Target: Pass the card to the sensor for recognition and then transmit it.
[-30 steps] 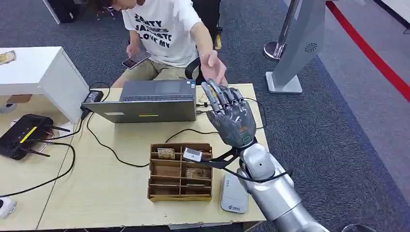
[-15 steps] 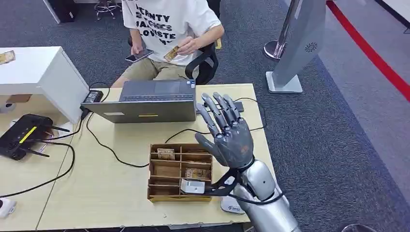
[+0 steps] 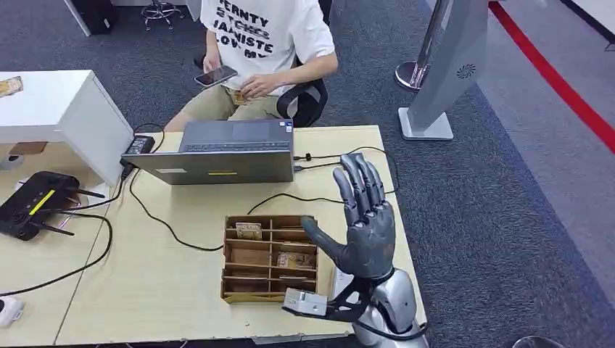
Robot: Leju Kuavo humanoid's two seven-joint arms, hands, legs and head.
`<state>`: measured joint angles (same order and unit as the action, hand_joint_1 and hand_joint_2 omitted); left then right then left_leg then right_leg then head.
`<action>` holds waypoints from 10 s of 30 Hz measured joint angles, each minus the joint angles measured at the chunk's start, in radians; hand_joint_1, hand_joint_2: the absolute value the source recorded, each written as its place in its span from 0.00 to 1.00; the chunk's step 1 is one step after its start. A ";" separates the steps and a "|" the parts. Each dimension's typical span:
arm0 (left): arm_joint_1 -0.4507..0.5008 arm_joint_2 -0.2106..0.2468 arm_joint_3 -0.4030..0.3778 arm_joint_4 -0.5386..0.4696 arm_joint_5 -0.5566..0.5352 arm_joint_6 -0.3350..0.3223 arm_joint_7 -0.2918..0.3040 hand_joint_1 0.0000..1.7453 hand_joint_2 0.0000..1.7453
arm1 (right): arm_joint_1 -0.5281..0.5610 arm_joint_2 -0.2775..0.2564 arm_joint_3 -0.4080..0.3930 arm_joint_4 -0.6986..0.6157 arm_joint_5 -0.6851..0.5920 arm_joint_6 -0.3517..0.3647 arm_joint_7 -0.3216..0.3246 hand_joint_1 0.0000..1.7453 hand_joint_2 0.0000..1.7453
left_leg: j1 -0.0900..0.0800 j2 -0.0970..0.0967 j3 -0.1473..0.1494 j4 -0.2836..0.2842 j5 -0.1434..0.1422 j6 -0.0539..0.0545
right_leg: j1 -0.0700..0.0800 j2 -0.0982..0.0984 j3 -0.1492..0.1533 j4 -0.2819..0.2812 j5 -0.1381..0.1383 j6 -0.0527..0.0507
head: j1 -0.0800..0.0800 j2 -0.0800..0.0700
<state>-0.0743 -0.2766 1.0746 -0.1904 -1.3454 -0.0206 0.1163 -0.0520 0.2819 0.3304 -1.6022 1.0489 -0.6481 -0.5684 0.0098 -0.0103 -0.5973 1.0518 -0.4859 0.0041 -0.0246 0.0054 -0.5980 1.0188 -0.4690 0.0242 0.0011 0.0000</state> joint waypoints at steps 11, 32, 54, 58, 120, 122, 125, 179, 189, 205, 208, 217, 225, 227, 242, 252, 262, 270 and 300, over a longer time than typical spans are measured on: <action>0.001 -0.008 0.051 0.000 0.060 0.019 -0.001 0.00 0.00 | 0.106 -0.100 0.150 -0.091 -0.245 0.000 0.152 1.00 1.00 | 0.000 0.000 0.000 0.000 -0.001 -0.001 | 0.000 0.001 0.000 0.000 -0.001 0.000 | 0.000 0.000; 0.001 -0.005 0.076 0.000 0.074 0.000 -0.013 0.00 0.00 | 0.029 -0.243 0.390 -0.030 -0.235 0.014 0.277 0.58 1.00 | 0.000 0.000 0.000 0.000 -0.001 -0.001 | 0.001 0.000 0.000 0.000 0.000 0.000 | 0.000 0.000; 0.001 0.003 0.076 0.000 0.074 -0.007 -0.011 0.00 0.00 | -0.061 -0.289 0.496 0.082 -0.133 0.021 0.380 0.50 1.00 | 0.001 0.000 0.000 0.000 -0.001 -0.001 | 0.001 0.000 0.000 0.000 0.000 0.000 | 0.000 0.000; 0.001 0.003 0.076 0.000 0.074 -0.008 -0.011 0.00 0.00 | -0.066 -0.293 0.504 0.091 -0.128 0.021 0.384 0.50 1.00 | 0.001 0.000 0.000 0.000 -0.001 -0.001 | 0.001 0.000 0.000 0.000 0.000 0.000 | 0.000 0.000; 0.000 0.004 0.075 0.000 0.048 -0.018 0.002 0.00 0.00 | -0.197 -0.281 0.503 0.336 0.023 0.018 0.499 0.43 1.00 | 0.001 0.000 0.000 0.000 -0.001 -0.001 | 0.001 0.000 0.000 0.000 0.000 0.000 | 0.000 0.000; 0.000 0.004 0.075 0.000 0.047 -0.019 0.002 0.00 0.00 | -0.203 -0.281 0.502 0.340 0.023 0.018 0.499 0.43 1.00 | 0.001 0.000 0.000 0.000 -0.001 -0.001 | 0.001 0.000 0.000 0.000 0.000 0.000 | 0.000 0.000; 0.000 0.004 0.076 0.000 0.047 -0.019 0.002 0.00 0.00 | -0.208 -0.281 0.501 0.346 0.023 0.019 0.499 0.42 1.00 | 0.001 0.000 0.000 0.000 -0.001 -0.001 | 0.001 0.000 0.000 0.000 0.000 0.000 | 0.000 0.000; 0.000 0.005 0.075 0.000 0.044 -0.018 0.007 0.00 0.00 | -0.256 -0.261 0.509 0.447 0.012 0.114 0.520 0.51 1.00 | 0.001 0.000 0.000 0.000 -0.001 -0.001 | 0.001 0.000 0.000 0.000 0.000 0.000 | 0.000 0.000; 0.000 0.005 0.075 0.000 0.044 -0.018 0.007 0.00 0.00 | -0.257 -0.261 0.511 0.454 0.010 0.118 0.522 0.53 1.00 | 0.001 0.000 0.000 0.000 -0.001 -0.001 | 0.001 0.000 0.000 0.000 0.000 0.000 | 0.000 0.000; 0.000 0.006 0.075 0.000 0.050 -0.019 0.005 0.00 0.00 | -0.269 -0.261 0.519 0.474 0.008 0.139 0.532 0.83 1.00 | 0.001 0.000 0.000 0.000 -0.001 -0.001 | 0.001 0.000 0.000 0.000 0.000 0.000 | 0.000 0.000; 0.000 0.006 0.075 0.000 0.050 -0.019 0.004 0.00 0.00 | -0.274 -0.261 0.521 0.477 0.007 0.142 0.537 1.00 1.00 | 0.001 0.000 0.000 0.000 -0.001 -0.001 | 0.001 0.000 0.000 0.000 0.000 0.000 | 0.000 0.000; 0.000 0.007 0.075 0.000 0.050 -0.018 0.003 0.00 0.00 | -0.280 -0.261 0.521 0.480 0.007 0.143 0.538 1.00 1.00 | 0.001 0.000 0.000 0.000 -0.001 -0.001 | 0.001 0.000 0.000 0.000 0.000 0.000 | 0.000 0.000; 0.000 0.007 0.075 0.000 0.053 -0.018 -0.002 0.00 0.00 | -0.263 -0.256 0.521 0.465 0.010 0.044 0.510 1.00 1.00 | 0.001 0.000 0.000 0.000 -0.001 -0.001 | 0.001 0.000 0.000 0.000 0.000 0.000 | 0.000 0.000; 0.000 0.007 0.075 0.000 0.053 -0.018 -0.002 0.00 0.00 | -0.260 -0.255 0.520 0.461 0.010 0.042 0.508 0.99 1.00 | 0.001 0.000 0.000 0.000 -0.001 -0.001 | 0.001 0.000 0.000 0.000 0.000 0.000 | 0.000 0.000; 0.002 0.006 0.075 0.000 0.050 -0.010 -0.003 0.00 0.00 | -0.047 -0.123 0.237 0.150 0.137 0.000 0.157 1.00 1.00 | 0.001 0.000 0.000 0.000 -0.001 -0.001 | 0.001 0.000 0.000 0.000 -0.001 -0.001 | 0.000 0.000; 0.002 -0.001 0.075 0.000 0.043 0.012 -0.003 0.00 0.00 | 0.077 0.024 0.021 -0.031 0.068 0.000 -0.115 1.00 1.00 | 0.001 0.000 0.000 0.000 -0.001 -0.001 | 0.001 0.000 0.000 0.000 -0.001 -0.001 | 0.000 0.000; 0.002 -0.002 0.073 0.000 0.038 0.014 -0.002 0.00 0.00 | 0.096 0.032 -0.026 -0.091 0.061 0.000 -0.119 1.00 1.00 | 0.001 0.000 0.000 0.000 -0.001 -0.001 | 0.001 0.000 0.000 0.000 -0.001 -0.001 | 0.000 0.000; 0.002 -0.002 0.072 0.000 0.032 0.014 -0.001 0.00 0.00 | 0.100 0.035 -0.042 -0.099 0.059 0.000 -0.119 1.00 1.00 | 0.001 0.000 0.000 0.000 -0.001 -0.001 | 0.001 0.000 0.000 0.000 -0.001 -0.001 | 0.000 0.000; -0.001 0.008 0.015 0.000 -0.045 -0.010 0.011 0.00 0.00 | -0.185 0.010 -0.013 0.026 0.302 0.000 0.255 1.00 1.00 | 0.001 0.000 0.001 0.000 0.000 -0.001 | 0.001 0.001 0.000 0.000 -0.001 -0.001 | 0.000 0.000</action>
<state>-0.0750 -0.2682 1.0895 -0.1904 -1.3901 -0.0309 0.1278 -0.2371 0.2918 0.3170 -1.5766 1.3505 -0.6477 -0.3135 0.0108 -0.0100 -0.5968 1.0518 -0.4863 0.0031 -0.0233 0.0061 -0.5976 1.0190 -0.4698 0.0229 0.0007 0.0000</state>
